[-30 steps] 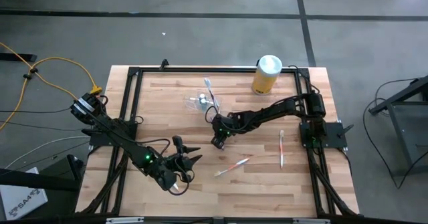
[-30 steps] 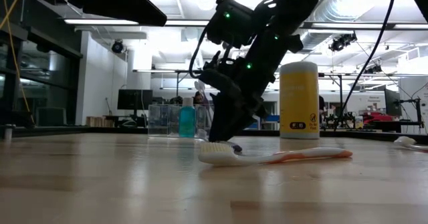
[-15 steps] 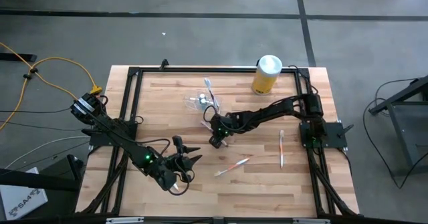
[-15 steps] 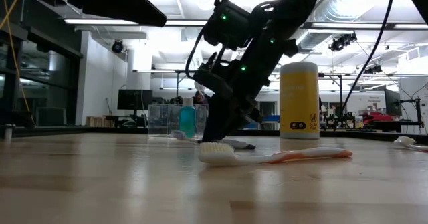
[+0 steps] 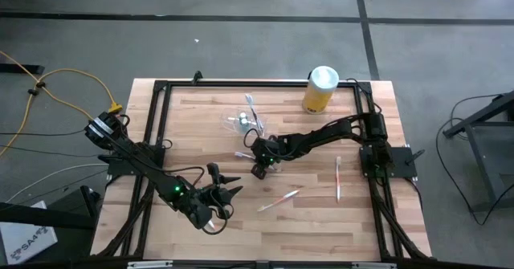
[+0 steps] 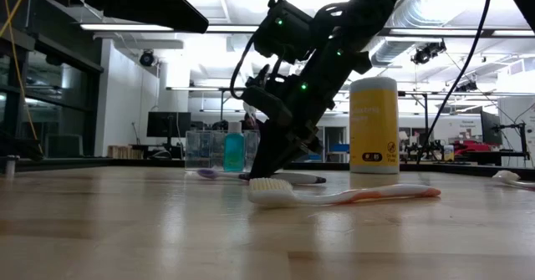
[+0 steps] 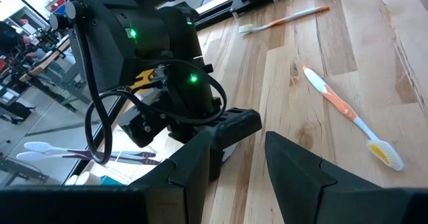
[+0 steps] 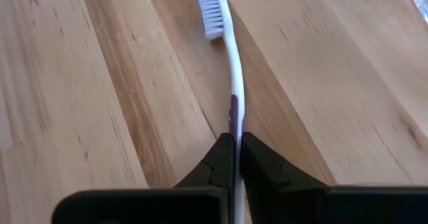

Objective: Pick & Place toothbrushing station
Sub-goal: Put the violet toothbrush into transparent organizer

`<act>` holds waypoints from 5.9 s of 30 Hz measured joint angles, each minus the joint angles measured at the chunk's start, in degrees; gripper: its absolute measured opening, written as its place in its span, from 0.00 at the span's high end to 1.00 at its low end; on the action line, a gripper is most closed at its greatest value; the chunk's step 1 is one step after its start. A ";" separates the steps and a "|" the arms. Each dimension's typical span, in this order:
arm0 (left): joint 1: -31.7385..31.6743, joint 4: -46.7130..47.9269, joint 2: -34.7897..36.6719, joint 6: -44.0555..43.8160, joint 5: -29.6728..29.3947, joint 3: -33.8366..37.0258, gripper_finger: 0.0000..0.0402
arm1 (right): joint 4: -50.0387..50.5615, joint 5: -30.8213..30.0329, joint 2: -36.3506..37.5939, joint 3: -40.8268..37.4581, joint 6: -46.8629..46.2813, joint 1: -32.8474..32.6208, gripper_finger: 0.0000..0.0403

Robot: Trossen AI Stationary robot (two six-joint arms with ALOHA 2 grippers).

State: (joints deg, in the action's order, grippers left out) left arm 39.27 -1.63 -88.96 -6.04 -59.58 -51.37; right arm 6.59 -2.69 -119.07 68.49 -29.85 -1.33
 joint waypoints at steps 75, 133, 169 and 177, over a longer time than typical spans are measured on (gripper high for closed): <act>-10.62 -23.06 8.60 23.83 8.50 0.00 0.66 | -5.79 -40.06 32.68 -0.07 34.09 -22.30 0.99; -12.49 -45.49 12.41 41.17 44.24 0.02 0.66 | -24.91 -31.31 32.61 -0.07 48.06 -28.87 0.99; -14.21 -45.86 12.36 38.61 45.55 0.02 0.75 | -23.11 -30.83 32.61 -0.07 46.16 -27.75 0.99; -14.21 -45.88 12.36 39.45 45.56 0.02 0.89 | -23.11 -30.83 32.61 -0.07 46.14 -27.75 0.99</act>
State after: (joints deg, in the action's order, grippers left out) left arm 25.06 -47.51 -76.60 33.41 -14.02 -51.35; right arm -16.51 -33.52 -86.46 68.42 16.29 -29.08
